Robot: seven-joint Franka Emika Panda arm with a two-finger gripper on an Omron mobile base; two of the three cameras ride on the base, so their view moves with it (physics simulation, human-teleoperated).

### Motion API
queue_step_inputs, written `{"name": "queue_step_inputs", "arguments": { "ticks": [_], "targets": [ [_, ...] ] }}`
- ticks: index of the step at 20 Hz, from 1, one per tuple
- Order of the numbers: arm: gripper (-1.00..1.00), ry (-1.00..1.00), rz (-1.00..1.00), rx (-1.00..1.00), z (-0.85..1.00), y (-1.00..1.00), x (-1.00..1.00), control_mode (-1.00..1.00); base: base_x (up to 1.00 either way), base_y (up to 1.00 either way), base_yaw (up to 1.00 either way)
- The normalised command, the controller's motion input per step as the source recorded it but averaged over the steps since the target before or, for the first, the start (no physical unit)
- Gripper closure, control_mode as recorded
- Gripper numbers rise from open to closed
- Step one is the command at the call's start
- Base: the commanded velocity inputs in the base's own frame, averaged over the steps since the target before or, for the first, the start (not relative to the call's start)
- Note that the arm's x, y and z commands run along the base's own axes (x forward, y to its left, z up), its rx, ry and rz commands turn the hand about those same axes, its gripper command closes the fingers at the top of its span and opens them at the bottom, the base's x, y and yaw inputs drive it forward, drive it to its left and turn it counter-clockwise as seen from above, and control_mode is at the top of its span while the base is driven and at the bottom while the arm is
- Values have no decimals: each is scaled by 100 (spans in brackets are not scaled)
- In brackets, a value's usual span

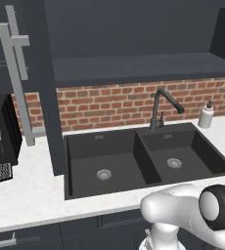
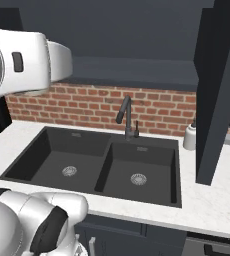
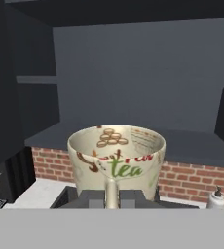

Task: Gather all objects into one cabinet and sort the glasses and bowls to opposite sides.

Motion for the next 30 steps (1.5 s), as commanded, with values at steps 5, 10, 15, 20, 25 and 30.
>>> {"name": "queue_step_inputs", "arguments": {
  "ticks": [5, 10, 15, 20, 25, 30],
  "targets": [
    [100, 0, 0, 0, -10, -20, 0, -100, 0, 0, 0],
    [100, 0, 0, 0, -4, -8, -2, 100, -7, -10, 0],
    [100, 0, 0, 0, 0, 0, 0, 100, -14, -10, 0],
    [100, 0, 0, 0, 0, 0, 0, 100, -54, -39, 3],
    [100, 0, 0, 0, 0, 0, 0, 100, -100, -51, 7],
    [100, 0, 0, 0, 0, 0, 0, 100, -100, -14, 2]
  ]
}}
